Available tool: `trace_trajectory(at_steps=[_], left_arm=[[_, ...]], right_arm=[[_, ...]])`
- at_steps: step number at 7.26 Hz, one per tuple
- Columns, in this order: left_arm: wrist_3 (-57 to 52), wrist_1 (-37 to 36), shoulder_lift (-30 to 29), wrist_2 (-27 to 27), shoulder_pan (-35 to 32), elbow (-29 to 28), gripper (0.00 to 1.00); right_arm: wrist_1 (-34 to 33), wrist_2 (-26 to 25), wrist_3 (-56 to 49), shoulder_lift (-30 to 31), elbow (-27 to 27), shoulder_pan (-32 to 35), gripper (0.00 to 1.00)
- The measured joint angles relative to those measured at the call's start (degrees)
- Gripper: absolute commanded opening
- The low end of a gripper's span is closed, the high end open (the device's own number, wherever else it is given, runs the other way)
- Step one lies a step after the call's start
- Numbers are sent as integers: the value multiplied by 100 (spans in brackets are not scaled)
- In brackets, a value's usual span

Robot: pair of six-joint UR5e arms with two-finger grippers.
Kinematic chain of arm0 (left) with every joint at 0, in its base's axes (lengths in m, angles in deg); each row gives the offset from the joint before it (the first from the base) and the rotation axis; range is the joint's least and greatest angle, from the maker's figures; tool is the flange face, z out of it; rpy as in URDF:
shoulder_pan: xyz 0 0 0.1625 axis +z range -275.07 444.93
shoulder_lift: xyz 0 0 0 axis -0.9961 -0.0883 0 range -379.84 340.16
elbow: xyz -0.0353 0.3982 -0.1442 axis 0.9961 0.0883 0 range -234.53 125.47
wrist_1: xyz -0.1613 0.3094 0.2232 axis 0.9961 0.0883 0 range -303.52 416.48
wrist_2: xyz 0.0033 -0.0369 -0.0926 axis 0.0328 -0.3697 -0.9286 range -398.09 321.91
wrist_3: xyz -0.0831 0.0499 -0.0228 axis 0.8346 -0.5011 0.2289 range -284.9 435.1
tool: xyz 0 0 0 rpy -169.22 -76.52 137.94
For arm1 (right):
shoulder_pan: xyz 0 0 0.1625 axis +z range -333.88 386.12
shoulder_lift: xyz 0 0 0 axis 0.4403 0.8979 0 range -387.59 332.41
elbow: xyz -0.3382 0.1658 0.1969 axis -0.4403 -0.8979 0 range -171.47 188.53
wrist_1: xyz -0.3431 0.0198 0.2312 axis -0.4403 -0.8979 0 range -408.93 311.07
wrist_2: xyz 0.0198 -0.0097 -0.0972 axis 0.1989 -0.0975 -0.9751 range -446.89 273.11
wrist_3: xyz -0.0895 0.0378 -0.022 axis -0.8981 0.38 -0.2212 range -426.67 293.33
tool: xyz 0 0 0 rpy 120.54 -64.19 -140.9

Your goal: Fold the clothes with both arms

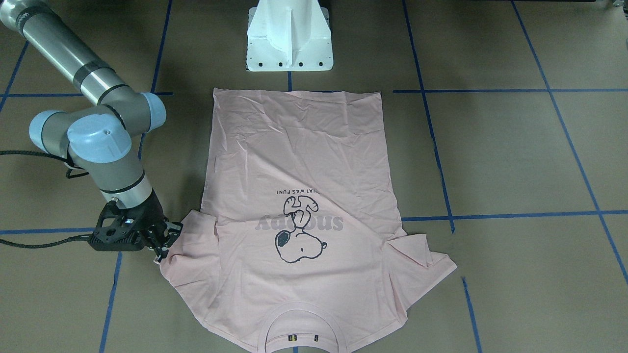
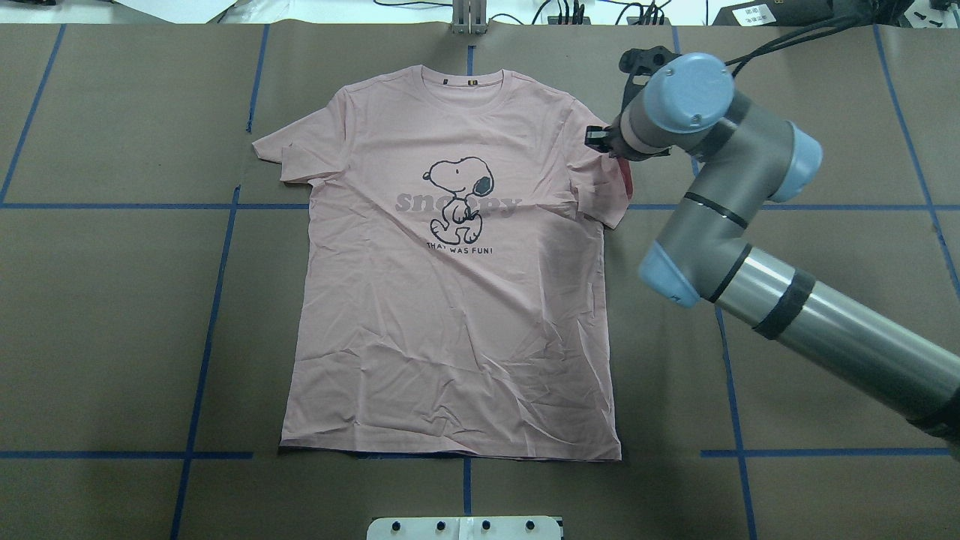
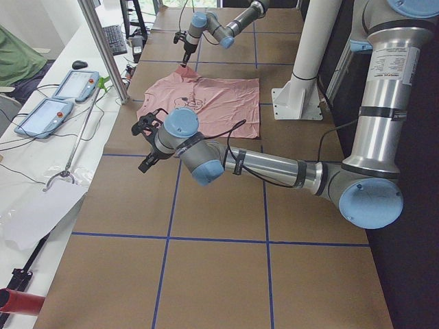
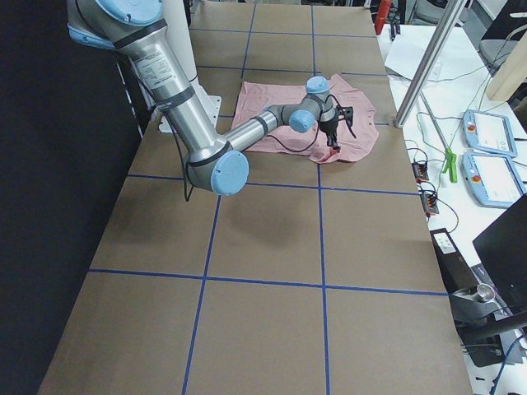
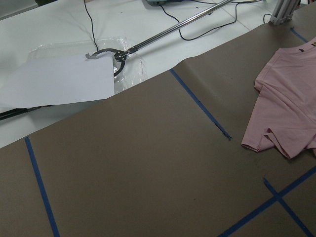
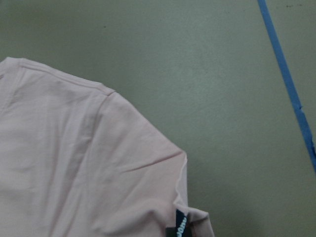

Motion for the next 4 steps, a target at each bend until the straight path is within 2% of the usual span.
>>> trace_trajectory(at_steps=[1, 2, 4], left_arm=[[0, 0, 1, 0, -1, -1, 100], [0, 0, 2, 0, -4, -2, 100], [2, 0, 3, -12, -6, 6, 100]], right_arm=[[-436, -504, 518, -417, -112, -337, 0], [-587, -843, 819, -774, -465, -545, 0], [-382, -1240, 1032, -1184, -1204, -743, 0]])
